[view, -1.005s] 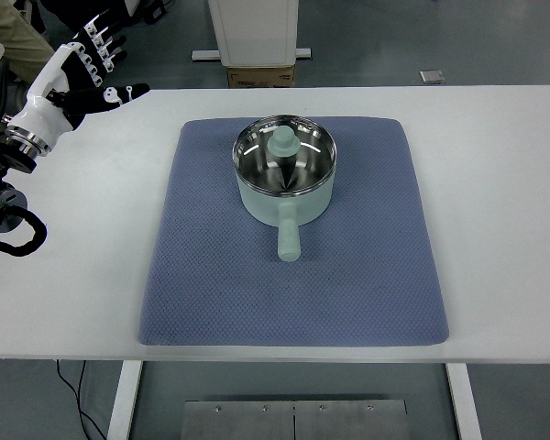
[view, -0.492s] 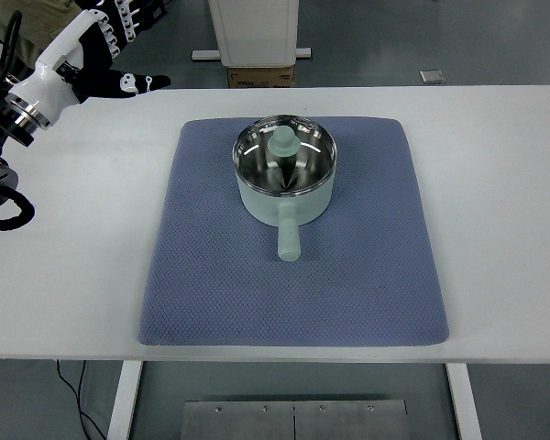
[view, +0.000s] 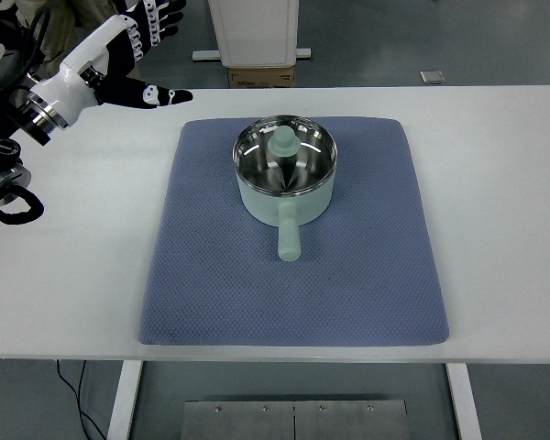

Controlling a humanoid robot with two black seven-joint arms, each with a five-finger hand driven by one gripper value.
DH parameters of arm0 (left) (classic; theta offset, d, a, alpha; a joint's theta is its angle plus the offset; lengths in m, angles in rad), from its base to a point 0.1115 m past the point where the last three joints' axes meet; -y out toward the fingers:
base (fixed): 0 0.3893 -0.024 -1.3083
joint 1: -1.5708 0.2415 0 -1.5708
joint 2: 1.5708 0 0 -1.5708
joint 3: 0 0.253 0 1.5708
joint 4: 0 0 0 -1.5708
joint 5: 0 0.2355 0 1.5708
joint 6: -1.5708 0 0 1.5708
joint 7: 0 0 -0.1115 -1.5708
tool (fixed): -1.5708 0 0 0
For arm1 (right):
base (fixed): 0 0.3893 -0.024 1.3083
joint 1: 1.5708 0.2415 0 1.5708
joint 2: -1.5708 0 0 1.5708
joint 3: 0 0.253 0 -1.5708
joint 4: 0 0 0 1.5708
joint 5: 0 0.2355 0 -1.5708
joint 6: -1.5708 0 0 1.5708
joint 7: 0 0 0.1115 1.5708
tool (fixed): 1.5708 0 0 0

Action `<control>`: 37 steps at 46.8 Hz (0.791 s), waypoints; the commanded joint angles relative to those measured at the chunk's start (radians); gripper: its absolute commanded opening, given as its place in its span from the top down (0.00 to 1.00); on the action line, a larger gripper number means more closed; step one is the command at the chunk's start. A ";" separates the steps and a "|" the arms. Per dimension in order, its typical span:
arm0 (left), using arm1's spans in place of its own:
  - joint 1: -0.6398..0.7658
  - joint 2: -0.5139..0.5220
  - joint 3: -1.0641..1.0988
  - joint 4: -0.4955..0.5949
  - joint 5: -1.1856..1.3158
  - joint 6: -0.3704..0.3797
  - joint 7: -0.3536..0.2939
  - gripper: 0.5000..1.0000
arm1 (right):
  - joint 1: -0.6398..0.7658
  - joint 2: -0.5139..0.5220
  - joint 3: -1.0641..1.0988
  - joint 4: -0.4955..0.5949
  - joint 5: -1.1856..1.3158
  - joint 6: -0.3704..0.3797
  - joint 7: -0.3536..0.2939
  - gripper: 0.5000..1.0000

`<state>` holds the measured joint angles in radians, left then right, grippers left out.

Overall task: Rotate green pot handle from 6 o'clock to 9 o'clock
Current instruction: 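Raise the left hand and swing it over the far side of the pot, then lower the left hand past the pot rim onto the green handle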

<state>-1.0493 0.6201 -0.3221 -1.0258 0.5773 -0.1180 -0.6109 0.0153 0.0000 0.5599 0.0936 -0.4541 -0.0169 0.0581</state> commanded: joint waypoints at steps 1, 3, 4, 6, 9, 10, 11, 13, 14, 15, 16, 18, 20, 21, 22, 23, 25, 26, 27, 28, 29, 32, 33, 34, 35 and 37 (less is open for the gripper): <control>0.003 0.003 0.000 -0.022 0.018 0.000 0.000 0.00 | 0.000 0.000 0.000 0.000 0.000 0.000 0.000 0.00; 0.005 0.007 0.000 -0.040 0.032 0.000 0.000 0.00 | 0.000 0.000 0.000 0.000 0.000 0.000 0.000 0.00; 0.005 0.009 0.000 -0.049 0.038 0.000 0.000 0.00 | 0.000 0.000 0.000 0.000 0.000 0.000 0.000 0.00; 0.006 0.013 0.000 -0.068 0.055 0.000 0.000 0.00 | 0.000 0.000 0.000 0.000 0.000 0.000 0.000 0.00; 0.008 0.017 0.002 -0.094 0.076 0.000 0.000 0.00 | 0.000 0.000 0.000 0.000 0.000 0.000 0.000 0.00; 0.008 0.018 0.002 -0.100 0.081 0.000 0.000 0.00 | 0.000 0.000 0.000 0.000 0.000 0.000 -0.001 0.00; 0.006 0.020 0.002 -0.108 0.085 0.000 0.000 0.00 | 0.000 0.000 0.002 0.000 0.002 0.000 -0.001 0.00; 0.005 0.021 0.002 -0.122 0.091 0.000 0.000 0.00 | 0.000 0.000 0.000 0.000 0.000 0.000 0.000 0.00; 0.003 0.023 0.000 -0.126 0.095 0.000 0.000 0.00 | 0.000 0.000 0.000 0.000 0.000 0.000 0.000 0.00; 0.002 0.023 0.002 -0.134 0.096 0.000 0.000 0.00 | 0.000 0.000 0.000 0.000 0.000 0.000 0.000 0.00; 0.000 0.026 0.002 -0.142 0.099 0.000 0.000 0.00 | 0.000 0.000 0.000 0.000 0.002 0.000 0.000 0.00; -0.005 0.038 0.002 -0.157 0.108 -0.002 0.000 0.00 | 0.000 0.000 0.000 0.000 0.000 0.000 0.000 0.00; -0.011 0.046 0.002 -0.171 0.125 -0.002 0.000 0.00 | 0.000 0.000 0.000 0.000 0.000 0.000 0.000 0.00; -0.011 0.047 0.002 -0.178 0.134 -0.003 0.000 0.00 | 0.000 0.000 0.000 0.000 0.000 0.000 0.000 0.00; -0.011 0.050 0.002 -0.188 0.144 -0.003 0.000 0.00 | 0.000 0.000 0.000 0.000 0.000 0.000 -0.001 0.00; -0.011 0.050 0.002 -0.197 0.153 -0.003 0.000 0.00 | 0.000 0.000 0.000 0.000 0.000 0.000 0.000 0.00; -0.011 0.052 0.002 -0.214 0.174 -0.005 0.000 0.00 | 0.000 0.000 0.000 0.000 0.000 0.000 0.000 0.00; -0.011 0.053 0.003 -0.218 0.183 -0.005 0.000 0.00 | 0.000 0.000 0.000 0.000 0.000 0.000 0.000 0.00; -0.011 0.056 0.003 -0.224 0.193 -0.005 0.000 0.00 | 0.000 0.000 0.000 0.000 0.000 0.000 0.000 0.00; -0.011 0.059 0.003 -0.232 0.200 -0.005 0.000 0.00 | 0.000 0.000 0.000 0.000 0.002 0.000 0.000 0.00; -0.011 0.063 0.005 -0.238 0.206 -0.005 0.000 0.00 | 0.000 0.000 0.000 0.000 0.000 0.000 0.000 0.00; -0.009 0.069 0.006 -0.255 0.216 -0.005 0.000 0.00 | 0.000 0.000 0.000 0.000 0.000 0.000 0.000 0.00; -0.009 0.069 0.006 -0.258 0.217 -0.005 0.000 0.00 | 0.000 0.000 0.000 0.000 0.000 0.000 0.000 0.00; -0.009 0.069 0.006 -0.260 0.219 -0.005 0.000 0.00 | 0.000 0.000 0.000 0.000 0.000 0.000 0.000 0.00; -0.009 0.070 0.008 -0.264 0.220 -0.006 0.000 0.00 | 0.000 0.000 0.000 0.000 0.000 0.000 0.000 0.00; -0.009 0.070 0.008 -0.272 0.226 -0.012 0.000 0.00 | 0.000 0.000 0.000 0.000 0.000 0.000 -0.001 0.00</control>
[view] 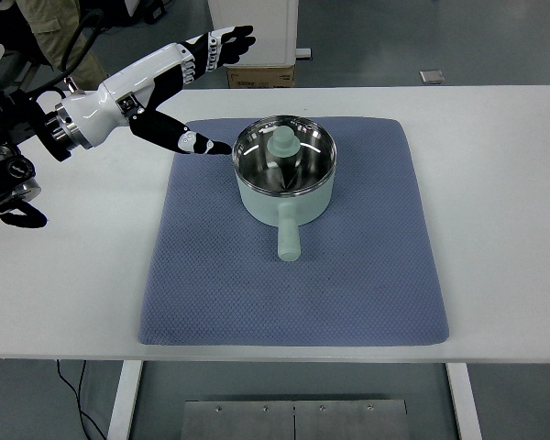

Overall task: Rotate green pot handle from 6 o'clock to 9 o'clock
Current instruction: 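Lower the left hand past the pot rim onto the green handle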

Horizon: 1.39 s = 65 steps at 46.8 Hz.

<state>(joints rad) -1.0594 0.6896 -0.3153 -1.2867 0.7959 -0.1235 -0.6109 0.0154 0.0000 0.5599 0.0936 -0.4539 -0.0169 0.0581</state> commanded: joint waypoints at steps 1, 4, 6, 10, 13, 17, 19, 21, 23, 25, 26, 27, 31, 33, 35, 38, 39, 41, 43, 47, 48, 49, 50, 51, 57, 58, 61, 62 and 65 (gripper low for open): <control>0.001 0.001 0.001 -0.016 0.014 -0.011 0.000 0.00 | 0.000 0.000 0.000 0.000 0.000 0.000 0.000 0.00; 0.001 0.004 0.001 -0.028 0.035 -0.018 0.000 0.00 | 0.000 0.000 0.000 0.000 0.000 0.000 0.000 0.00; 0.001 0.004 0.001 -0.036 0.052 -0.019 0.000 0.00 | 0.000 0.000 0.000 0.000 0.000 0.000 0.000 0.00; 0.001 0.004 0.004 -0.054 0.100 -0.021 0.000 0.00 | 0.000 0.000 0.000 0.000 0.000 0.000 0.000 0.00; 0.001 0.004 0.005 -0.065 0.137 -0.021 0.000 0.00 | 0.000 0.000 0.000 0.000 0.000 0.000 0.000 0.00; 0.001 0.004 0.007 -0.072 0.164 -0.021 0.000 0.00 | 0.000 0.000 0.000 0.000 0.000 0.000 0.000 0.00; 0.001 0.005 0.015 -0.080 0.175 -0.021 0.000 0.00 | 0.000 0.000 0.000 0.000 0.000 0.000 0.000 0.00; -0.001 0.008 0.022 -0.085 0.190 -0.022 0.000 0.00 | 0.000 0.000 0.000 0.000 0.000 0.000 0.000 0.00; -0.001 0.013 0.025 -0.089 0.212 -0.030 0.000 0.00 | 0.000 0.000 0.000 0.000 0.000 0.000 0.000 0.00; -0.001 0.016 0.025 -0.091 0.238 -0.039 0.000 0.00 | 0.000 0.000 0.000 0.000 0.000 0.000 0.000 0.00; -0.001 0.016 0.025 -0.094 0.249 -0.042 0.000 0.00 | 0.001 0.000 0.000 0.000 0.000 0.000 0.000 0.00; -0.001 0.016 0.025 -0.095 0.259 -0.047 0.000 0.00 | 0.000 0.000 0.000 0.000 0.000 0.000 -0.001 0.00; -0.002 0.016 0.025 -0.095 0.289 -0.050 0.000 0.00 | 0.000 0.000 0.000 0.000 0.001 0.000 -0.001 0.00; -0.004 0.016 0.025 -0.097 0.299 -0.051 0.000 0.00 | 0.000 0.000 0.000 0.000 0.000 0.000 0.000 0.00; -0.008 0.016 0.025 -0.098 0.310 -0.053 0.000 0.00 | 0.000 0.000 0.000 0.000 0.000 0.000 0.000 0.00; -0.014 0.016 0.025 -0.102 0.324 -0.056 0.000 0.00 | 0.001 0.000 0.000 0.000 0.000 0.000 0.000 0.00; -0.014 0.016 0.025 -0.103 0.328 -0.056 0.000 0.00 | 0.000 0.000 0.000 0.000 0.000 0.000 0.000 0.00; -0.014 0.016 0.027 -0.103 0.336 -0.056 0.000 0.00 | 0.000 0.000 0.000 0.000 0.000 0.000 0.000 0.00; -0.017 0.016 0.028 -0.103 0.347 -0.056 0.000 0.00 | 0.000 0.000 0.000 0.000 0.000 0.000 0.000 0.00; -0.021 0.015 0.032 -0.103 0.371 -0.056 0.000 0.00 | 0.000 0.000 0.000 0.000 0.000 0.000 -0.001 0.00; -0.022 0.013 0.032 -0.103 0.376 -0.056 0.000 0.00 | 0.000 0.000 0.000 0.000 0.000 0.000 0.000 0.00; -0.024 0.011 0.032 -0.103 0.379 -0.056 0.000 0.00 | 0.000 0.000 0.000 0.000 0.000 0.000 0.000 0.00; -0.024 0.010 0.032 -0.103 0.384 -0.056 0.000 0.00 | 0.000 0.000 0.000 0.000 0.000 0.000 0.000 0.00; -0.024 0.010 0.033 -0.103 0.385 -0.056 0.000 0.00 | 0.000 0.000 0.000 0.000 0.000 0.000 0.000 0.00; -0.027 0.002 0.036 -0.103 0.413 -0.056 0.000 0.00 | 0.001 0.000 0.000 0.000 0.000 0.000 -0.001 0.00; -0.028 0.001 0.038 -0.103 0.417 -0.056 0.000 0.00 | 0.000 0.000 0.000 0.000 0.000 0.000 0.000 0.00; -0.034 -0.010 0.038 -0.103 0.433 -0.056 0.000 0.00 | 0.000 0.000 0.000 0.000 0.000 0.000 0.000 0.00; -0.034 -0.013 0.038 -0.103 0.439 -0.056 0.000 0.00 | 0.000 0.000 0.000 0.000 0.000 0.000 0.000 0.00; -0.034 -0.015 0.045 -0.103 0.460 -0.056 0.000 0.00 | 0.001 0.000 0.000 0.000 0.000 0.000 0.000 0.00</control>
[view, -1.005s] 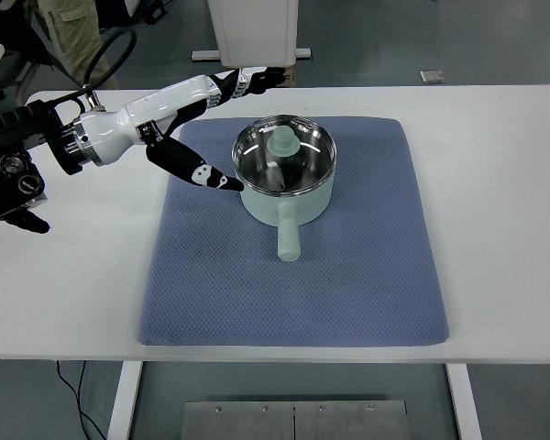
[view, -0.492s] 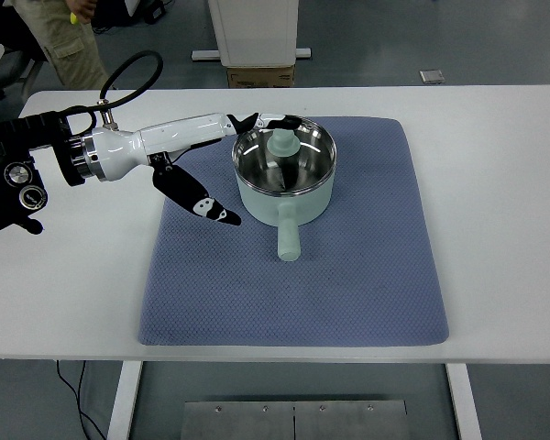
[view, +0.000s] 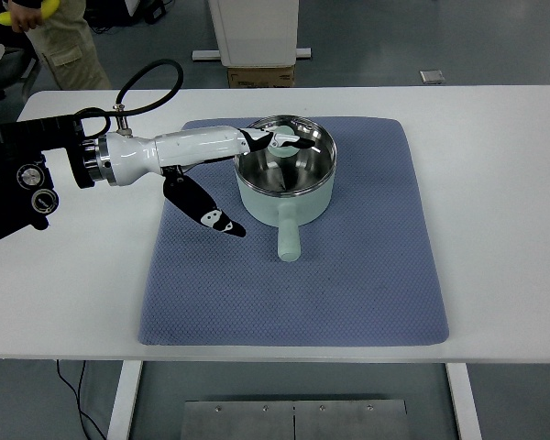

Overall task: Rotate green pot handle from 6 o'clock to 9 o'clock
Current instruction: 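Lower the left hand past the pot rim onto the green handle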

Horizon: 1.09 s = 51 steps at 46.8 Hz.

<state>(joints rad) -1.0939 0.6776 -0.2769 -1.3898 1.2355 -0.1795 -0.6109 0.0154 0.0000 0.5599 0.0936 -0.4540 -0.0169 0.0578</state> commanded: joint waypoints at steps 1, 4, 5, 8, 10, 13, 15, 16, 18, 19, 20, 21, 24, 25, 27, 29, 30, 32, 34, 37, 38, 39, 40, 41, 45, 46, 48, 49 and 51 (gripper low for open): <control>0.000 -0.003 0.010 0.000 0.027 0.000 0.000 0.00 | 0.000 0.000 0.000 0.000 0.000 0.000 -0.001 0.00; -0.001 -0.012 0.018 0.000 0.045 0.000 0.000 0.00 | 0.000 0.000 0.000 0.000 0.000 0.000 0.000 0.00; -0.001 -0.016 0.019 0.000 0.051 0.000 0.000 0.00 | 0.000 0.000 0.000 0.000 0.000 0.000 -0.001 0.00; -0.003 -0.021 0.019 0.000 0.073 0.000 0.000 0.00 | 0.000 0.000 0.000 0.000 0.000 0.000 -0.001 0.00; -0.003 -0.024 0.019 0.000 0.085 0.000 0.000 0.00 | 0.000 0.000 0.000 0.000 0.000 0.000 0.000 0.00; -0.009 -0.038 0.021 0.000 0.101 0.000 0.000 0.00 | 0.000 0.000 0.000 0.000 0.000 0.000 0.000 0.00; -0.012 -0.046 0.022 0.002 0.110 0.000 0.000 0.00 | 0.000 0.000 0.000 0.000 0.000 0.000 0.000 0.00; -0.014 -0.047 0.024 0.002 0.114 0.000 0.000 0.00 | 0.000 0.000 0.000 0.000 0.000 0.000 0.000 0.00; -0.015 -0.053 0.033 0.002 0.128 0.000 0.000 0.00 | 0.000 0.000 0.000 0.000 0.000 0.000 -0.001 0.00; -0.017 -0.056 0.041 0.002 0.136 0.000 0.000 0.00 | 0.000 0.000 0.000 0.000 0.000 0.000 0.000 0.00; -0.017 -0.059 0.044 0.003 0.146 0.000 0.000 0.00 | 0.000 0.000 0.000 0.000 0.001 0.000 0.000 0.00; -0.017 -0.062 0.048 0.003 0.156 0.000 0.000 0.00 | 0.000 0.000 0.000 0.000 0.000 0.000 -0.001 0.00; -0.018 -0.075 0.051 0.006 0.180 0.002 0.000 0.00 | 0.000 0.000 0.000 0.000 0.000 0.000 -0.001 0.00; -0.018 -0.079 0.053 0.006 0.186 0.002 0.000 0.00 | 0.000 0.000 0.000 0.000 0.000 0.000 0.000 0.00; -0.018 -0.085 0.058 0.009 0.193 0.000 0.000 0.00 | 0.000 0.000 0.000 0.000 0.000 0.000 0.000 0.00; -0.018 -0.092 0.062 0.011 0.199 0.000 0.000 0.00 | 0.000 0.000 0.000 0.000 0.000 0.000 0.000 0.00; -0.020 -0.096 0.064 0.012 0.202 0.002 0.000 0.00 | 0.000 0.000 0.000 0.000 0.000 0.000 0.000 0.00; -0.020 -0.104 0.064 0.012 0.206 0.000 0.000 0.00 | 0.000 0.000 0.000 0.000 0.000 0.000 0.000 0.00; -0.020 -0.110 0.065 0.017 0.216 0.000 0.000 0.00 | 0.000 0.000 0.000 0.000 0.000 0.000 0.000 0.00; -0.020 -0.124 0.070 0.031 0.232 0.000 0.000 0.00 | 0.000 0.000 0.000 0.000 0.000 0.000 0.000 0.00; -0.020 -0.125 0.074 0.034 0.239 0.000 0.000 0.00 | 0.001 0.000 0.000 0.000 0.000 0.000 -0.001 0.00; -0.020 -0.128 0.079 0.037 0.245 0.000 0.000 0.00 | 0.000 0.000 0.000 0.000 0.000 0.000 0.000 0.00; -0.021 -0.128 0.084 0.038 0.252 0.000 0.000 0.00 | 0.000 0.000 0.000 0.000 0.000 0.000 0.000 0.00; -0.021 -0.130 0.090 0.040 0.259 0.000 0.000 0.00 | 0.000 0.000 0.000 0.000 0.001 0.000 0.000 0.00; -0.020 -0.141 0.104 0.054 0.285 0.000 0.000 0.00 | 0.000 0.000 0.000 0.000 0.000 0.000 0.000 0.00; -0.018 -0.145 0.105 0.060 0.292 0.002 0.000 0.00 | 0.000 0.000 0.000 0.000 0.000 0.000 0.000 0.00; -0.017 -0.151 0.108 0.069 0.303 0.002 0.000 0.00 | 0.000 0.000 0.000 0.000 0.000 0.000 0.000 0.00; -0.015 -0.154 0.108 0.074 0.306 0.000 0.000 0.00 | 0.000 0.000 0.000 0.000 0.000 0.000 -0.001 0.00; -0.015 -0.159 0.110 0.077 0.311 0.000 0.000 0.00 | 0.000 0.000 0.000 0.000 0.000 0.000 0.000 0.00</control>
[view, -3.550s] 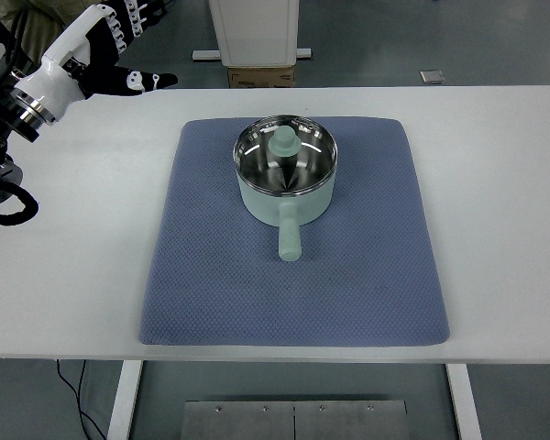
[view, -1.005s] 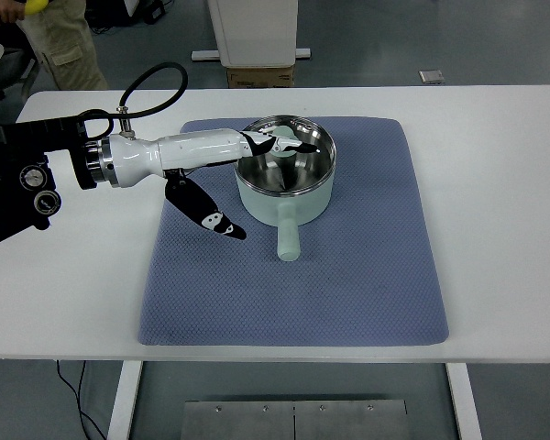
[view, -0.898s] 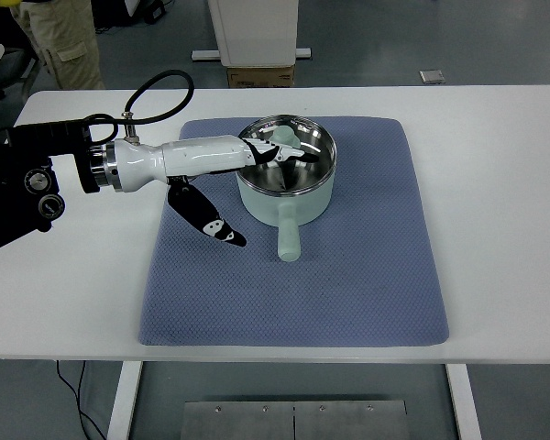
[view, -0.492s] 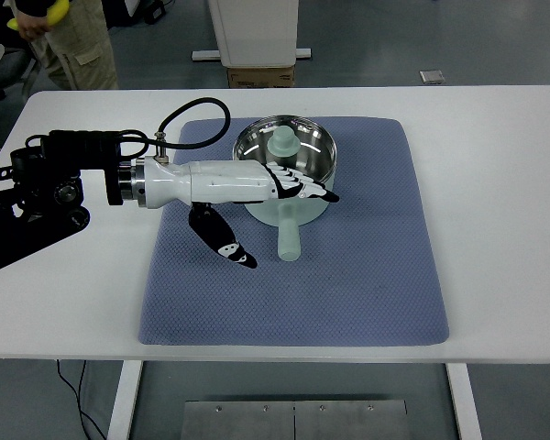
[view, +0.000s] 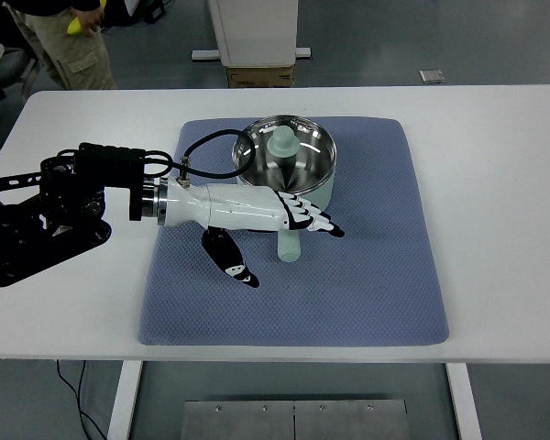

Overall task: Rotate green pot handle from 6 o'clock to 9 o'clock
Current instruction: 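Push the green handle with the left hand, rotating it toward the left arm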

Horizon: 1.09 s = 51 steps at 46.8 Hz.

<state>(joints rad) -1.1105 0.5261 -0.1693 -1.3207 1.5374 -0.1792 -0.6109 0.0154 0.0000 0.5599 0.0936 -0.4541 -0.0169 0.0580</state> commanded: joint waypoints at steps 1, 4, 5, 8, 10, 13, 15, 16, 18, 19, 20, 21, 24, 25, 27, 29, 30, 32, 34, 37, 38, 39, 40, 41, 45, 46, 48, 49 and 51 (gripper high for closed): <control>0.001 -0.011 0.002 0.009 0.010 0.000 0.000 0.00 | 0.000 0.000 0.000 0.000 0.000 0.000 -0.001 0.00; 0.001 -0.017 0.008 0.014 0.015 0.000 0.000 0.00 | 0.000 0.000 0.000 0.000 0.002 0.000 -0.001 0.00; 0.000 -0.017 0.011 0.015 0.018 0.000 0.000 0.00 | 0.000 0.000 0.000 0.000 0.002 0.000 -0.001 0.00; 0.000 -0.024 0.020 0.018 0.035 -0.002 0.000 0.00 | 0.000 0.000 0.000 0.000 0.002 0.000 -0.001 0.00; 0.000 -0.031 0.022 0.024 0.046 -0.003 0.000 0.00 | 0.000 0.000 0.000 0.000 0.002 0.000 -0.001 0.00; 0.001 -0.038 0.027 0.031 0.056 -0.005 0.000 0.00 | 0.000 0.000 0.000 0.000 0.002 0.000 -0.001 0.00; 0.001 -0.038 0.030 0.032 0.062 -0.005 0.000 0.00 | 0.000 0.000 0.000 0.000 0.002 0.000 -0.001 0.00; 0.001 -0.038 0.031 0.032 0.066 -0.005 0.000 0.00 | 0.000 0.000 0.000 0.000 0.002 0.000 -0.001 0.00; 0.000 -0.038 0.031 0.032 0.069 -0.005 0.000 0.00 | 0.000 0.000 0.000 0.000 0.000 0.000 -0.001 0.00; 0.000 -0.038 0.033 0.034 0.070 -0.006 0.000 0.00 | 0.000 0.000 0.000 0.000 0.002 0.000 -0.001 0.00; 0.000 -0.038 0.034 0.035 0.072 -0.006 0.000 0.00 | 0.000 0.000 0.000 0.000 0.002 0.000 -0.001 0.00; -0.002 -0.038 0.034 0.037 0.073 -0.006 0.000 0.00 | 0.000 0.000 0.000 0.000 0.002 0.000 -0.001 0.00; -0.002 -0.038 0.040 0.044 0.079 -0.008 0.000 0.00 | 0.000 0.000 0.000 0.000 0.002 0.000 -0.001 0.00; -0.003 -0.038 0.042 0.047 0.081 -0.009 0.000 0.00 | 0.000 0.000 0.000 0.000 0.002 0.000 -0.001 0.00; -0.003 -0.038 0.047 0.054 0.086 -0.011 0.000 0.00 | 0.000 0.000 0.000 0.000 0.002 0.000 -0.001 0.00; -0.003 -0.038 0.051 0.060 0.089 -0.016 0.000 0.00 | 0.000 0.000 0.000 0.000 0.002 0.000 -0.001 0.00; -0.003 -0.038 0.053 0.060 0.093 -0.016 0.000 0.00 | 0.000 0.000 0.000 0.000 0.000 0.000 -0.001 0.00; -0.002 -0.038 0.057 0.060 0.101 -0.016 0.000 0.00 | 0.000 0.000 0.000 0.000 0.002 0.000 -0.001 0.00; -0.002 -0.038 0.059 0.060 0.110 -0.016 0.000 0.00 | 0.000 0.000 0.000 0.000 0.000 0.000 -0.001 0.00; -0.002 -0.038 0.059 0.060 0.118 -0.016 0.000 0.00 | 0.000 0.000 0.000 0.000 0.002 0.000 -0.001 0.00; -0.002 -0.038 0.060 0.060 0.119 -0.016 0.000 0.00 | 0.000 0.000 0.000 0.000 0.002 0.000 -0.001 0.00; -0.002 -0.038 0.059 0.060 0.119 -0.016 0.000 0.00 | 0.000 0.000 0.000 0.000 0.000 0.000 -0.001 0.00; -0.002 -0.038 0.060 0.060 0.119 -0.016 0.000 0.00 | 0.000 0.000 0.000 0.000 0.002 0.000 -0.001 0.00; -0.002 -0.038 0.060 0.060 0.119 -0.016 0.000 0.00 | 0.000 0.000 0.000 0.000 0.002 0.000 -0.001 0.00; -0.002 -0.038 0.066 0.060 0.119 -0.019 0.000 0.00 | 0.000 0.000 0.000 0.000 0.002 0.000 -0.001 0.00; -0.002 -0.038 0.066 0.060 0.119 -0.019 0.000 0.00 | 0.000 0.000 0.000 0.000 0.002 0.000 -0.001 0.00; -0.002 -0.037 0.067 0.060 0.119 -0.025 0.000 0.00 | 0.000 0.000 0.000 0.000 0.002 0.000 -0.001 0.00; -0.003 -0.037 0.067 0.060 0.121 -0.028 0.000 0.00 | 0.000 0.000 0.000 0.000 0.000 0.000 -0.001 0.00; -0.003 -0.037 0.067 0.060 0.121 -0.031 0.000 0.00 | 0.000 0.000 0.000 0.000 0.002 0.000 -0.001 0.00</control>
<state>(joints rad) -1.1123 0.4882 -0.1030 -1.2609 1.6575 -0.2045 -0.6109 0.0153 0.0000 0.5599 0.0936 -0.4526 -0.0169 0.0566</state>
